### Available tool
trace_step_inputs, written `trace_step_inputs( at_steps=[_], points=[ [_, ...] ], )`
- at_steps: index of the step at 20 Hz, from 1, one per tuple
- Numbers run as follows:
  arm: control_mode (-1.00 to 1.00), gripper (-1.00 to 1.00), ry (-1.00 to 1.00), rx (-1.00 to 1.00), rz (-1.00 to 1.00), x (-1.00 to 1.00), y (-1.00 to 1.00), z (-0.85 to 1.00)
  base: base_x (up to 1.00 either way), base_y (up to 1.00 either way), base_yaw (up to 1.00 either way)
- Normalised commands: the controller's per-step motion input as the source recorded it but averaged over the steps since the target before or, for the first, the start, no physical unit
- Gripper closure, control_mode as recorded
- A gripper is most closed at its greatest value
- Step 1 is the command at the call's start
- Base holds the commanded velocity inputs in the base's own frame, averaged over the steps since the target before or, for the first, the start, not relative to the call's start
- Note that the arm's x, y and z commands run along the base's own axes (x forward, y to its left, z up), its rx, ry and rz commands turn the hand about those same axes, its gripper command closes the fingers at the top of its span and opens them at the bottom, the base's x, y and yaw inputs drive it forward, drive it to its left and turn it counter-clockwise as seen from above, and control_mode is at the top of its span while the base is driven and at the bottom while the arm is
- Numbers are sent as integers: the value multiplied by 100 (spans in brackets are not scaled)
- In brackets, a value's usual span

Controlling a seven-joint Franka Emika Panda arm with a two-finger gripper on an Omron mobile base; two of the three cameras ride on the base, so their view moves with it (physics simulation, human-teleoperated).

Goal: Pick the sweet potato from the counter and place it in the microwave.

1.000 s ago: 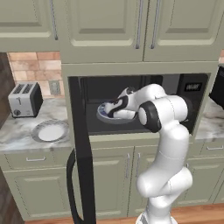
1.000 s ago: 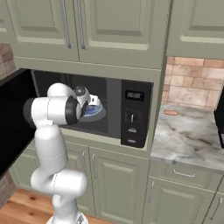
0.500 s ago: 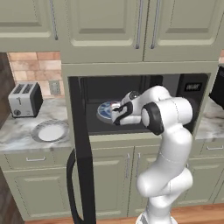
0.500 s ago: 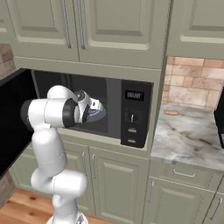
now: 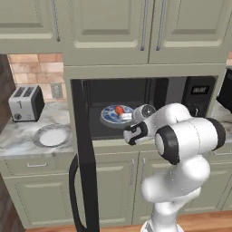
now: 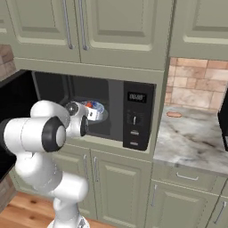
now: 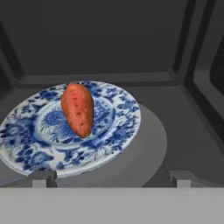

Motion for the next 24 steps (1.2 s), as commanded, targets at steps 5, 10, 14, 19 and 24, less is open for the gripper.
trace_step_inputs(
  at_steps=[5,10,14,19,24],
  points=[
    [-100,-100,1,7,-2,-67,12,100,0,0,0],
    [-100,-100,16,8,0,-76,-1,100,0,0,0],
    [-100,-100,30,1,0,-100,-4,100,0,0,0],
    [-100,-100,20,0,0,-100,-1,80,0,0,0],
    [-100,-100,6,1,0,-100,0,50,0,0,0]
  ],
)
